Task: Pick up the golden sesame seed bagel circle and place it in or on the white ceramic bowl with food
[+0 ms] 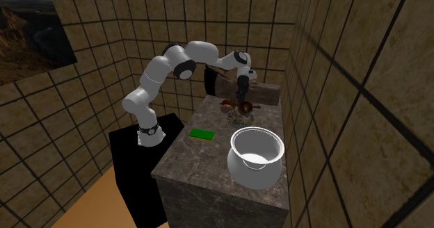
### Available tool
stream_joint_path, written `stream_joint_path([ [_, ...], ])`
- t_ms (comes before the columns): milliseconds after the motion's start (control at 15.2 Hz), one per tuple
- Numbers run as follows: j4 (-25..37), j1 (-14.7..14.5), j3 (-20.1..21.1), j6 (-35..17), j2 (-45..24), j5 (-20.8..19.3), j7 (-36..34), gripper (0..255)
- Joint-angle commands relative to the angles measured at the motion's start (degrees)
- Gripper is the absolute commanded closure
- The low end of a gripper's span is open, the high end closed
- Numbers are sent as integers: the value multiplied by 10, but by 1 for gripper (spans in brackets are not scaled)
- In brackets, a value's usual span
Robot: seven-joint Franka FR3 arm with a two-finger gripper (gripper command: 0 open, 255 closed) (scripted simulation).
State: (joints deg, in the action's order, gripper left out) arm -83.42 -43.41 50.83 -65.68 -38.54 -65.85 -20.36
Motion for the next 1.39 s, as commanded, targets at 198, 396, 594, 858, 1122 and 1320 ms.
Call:
stream_joint_path([
  [198,-14,0,-5,-16,-17,-4,-21,255],
  [396,-16,0,-6,-19,-20,-5,-25,255],
  [594,-16,0,-6,-18,-20,-5,-25,255],
  [858,-18,2,-5,-19,-19,-5,-25,0],
  [1122,-16,0,-6,-18,-20,-5,-25,0],
  [1320,56,-53,-10,28,-40,-10,-9,0],
])
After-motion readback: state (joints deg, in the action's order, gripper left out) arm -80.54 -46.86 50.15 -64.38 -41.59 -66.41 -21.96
